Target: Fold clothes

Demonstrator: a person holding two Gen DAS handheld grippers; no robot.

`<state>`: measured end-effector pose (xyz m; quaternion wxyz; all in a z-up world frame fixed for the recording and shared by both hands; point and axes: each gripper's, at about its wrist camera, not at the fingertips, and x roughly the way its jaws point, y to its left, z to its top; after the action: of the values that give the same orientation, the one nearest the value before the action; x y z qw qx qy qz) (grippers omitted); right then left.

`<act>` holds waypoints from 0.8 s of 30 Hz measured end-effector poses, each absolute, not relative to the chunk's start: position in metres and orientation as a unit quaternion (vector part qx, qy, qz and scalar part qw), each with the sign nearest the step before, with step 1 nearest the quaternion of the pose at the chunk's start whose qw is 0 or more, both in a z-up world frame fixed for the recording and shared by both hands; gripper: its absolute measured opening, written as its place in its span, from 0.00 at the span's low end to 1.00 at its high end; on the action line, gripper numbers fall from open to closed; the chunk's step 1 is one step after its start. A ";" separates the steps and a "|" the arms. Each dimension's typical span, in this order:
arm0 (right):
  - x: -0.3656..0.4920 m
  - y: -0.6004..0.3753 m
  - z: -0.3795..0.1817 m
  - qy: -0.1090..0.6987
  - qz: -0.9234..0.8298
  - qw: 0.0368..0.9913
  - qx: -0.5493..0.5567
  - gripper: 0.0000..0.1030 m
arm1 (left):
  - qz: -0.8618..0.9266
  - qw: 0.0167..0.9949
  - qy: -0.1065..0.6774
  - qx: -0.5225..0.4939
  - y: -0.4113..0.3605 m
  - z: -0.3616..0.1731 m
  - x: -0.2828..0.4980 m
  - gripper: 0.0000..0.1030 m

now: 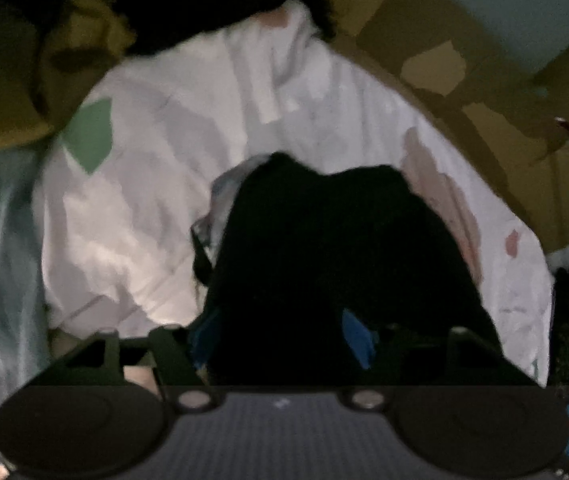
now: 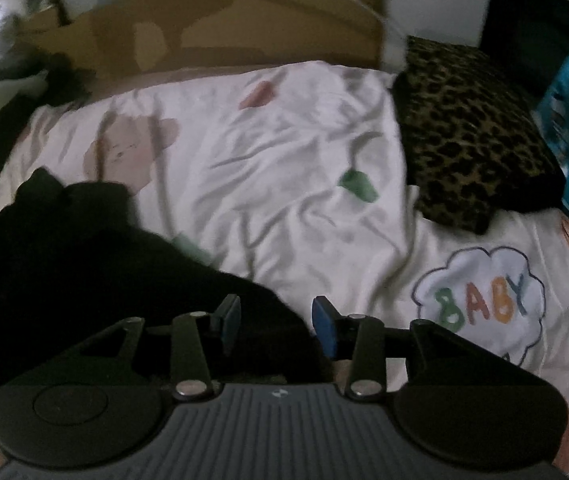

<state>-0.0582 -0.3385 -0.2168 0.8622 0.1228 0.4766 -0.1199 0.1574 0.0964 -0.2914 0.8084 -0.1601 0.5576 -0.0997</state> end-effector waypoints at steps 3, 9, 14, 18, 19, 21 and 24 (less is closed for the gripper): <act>-0.052 -0.324 -0.205 0.478 -0.107 0.865 0.105 0.46 | -0.089 0.800 0.570 -0.164 0.098 -0.303 0.161 0.68; -0.030 -0.292 -0.177 0.468 -0.078 0.877 0.076 0.46 | -0.082 0.781 0.592 -0.179 0.113 -0.322 0.161 0.70; -0.012 -0.261 -0.157 0.453 -0.037 0.889 0.060 0.48 | -0.102 0.771 0.600 -0.190 0.119 -0.333 0.154 0.51; 0.000 -0.244 -0.151 0.446 -0.011 0.893 0.056 0.50 | -0.118 0.763 0.598 -0.214 0.123 -0.335 0.152 0.20; 0.003 -0.243 -0.152 0.446 -0.008 0.893 0.060 0.50 | -0.123 0.762 0.596 -0.223 0.125 -0.333 0.152 0.18; 0.008 -0.239 -0.153 0.445 -0.001 0.893 0.069 0.50 | -0.133 0.766 0.586 -0.228 0.123 -0.325 0.150 0.12; 0.011 -0.237 -0.160 0.449 0.015 0.890 0.076 0.50 | -0.168 0.775 0.568 -0.220 0.110 -0.305 0.149 0.10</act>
<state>0.0113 -0.2375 -0.1598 0.8902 0.0762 0.4489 0.0149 0.1486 0.1098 -0.3052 0.7750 -0.2196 0.5682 -0.1683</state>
